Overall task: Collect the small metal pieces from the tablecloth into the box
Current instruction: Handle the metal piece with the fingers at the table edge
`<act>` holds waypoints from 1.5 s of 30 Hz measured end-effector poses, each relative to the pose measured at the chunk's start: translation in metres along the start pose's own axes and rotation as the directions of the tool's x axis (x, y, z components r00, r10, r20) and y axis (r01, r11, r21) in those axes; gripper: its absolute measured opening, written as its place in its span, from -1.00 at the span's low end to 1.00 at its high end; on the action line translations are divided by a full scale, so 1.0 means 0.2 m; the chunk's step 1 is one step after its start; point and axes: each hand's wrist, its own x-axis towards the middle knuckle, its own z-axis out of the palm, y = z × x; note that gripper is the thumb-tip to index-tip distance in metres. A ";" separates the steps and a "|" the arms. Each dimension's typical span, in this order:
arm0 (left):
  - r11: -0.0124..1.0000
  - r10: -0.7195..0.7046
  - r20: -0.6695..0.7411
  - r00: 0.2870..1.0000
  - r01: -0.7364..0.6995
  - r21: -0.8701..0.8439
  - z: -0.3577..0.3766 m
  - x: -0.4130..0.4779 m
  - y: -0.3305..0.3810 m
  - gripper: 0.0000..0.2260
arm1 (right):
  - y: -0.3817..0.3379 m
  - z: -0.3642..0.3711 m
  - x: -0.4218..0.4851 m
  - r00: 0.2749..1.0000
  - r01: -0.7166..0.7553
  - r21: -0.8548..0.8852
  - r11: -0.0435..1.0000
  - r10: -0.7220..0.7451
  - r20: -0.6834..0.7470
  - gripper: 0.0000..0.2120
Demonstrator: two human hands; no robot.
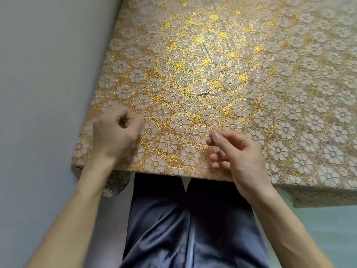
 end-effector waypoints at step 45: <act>0.994 0.107 0.320 0.941 -0.095 -0.050 0.23 -0.38 0.30 -0.81 | 0.02 -0.04 -0.03 0.994 0.106 -0.127 0.986 -0.109 -0.011 -0.89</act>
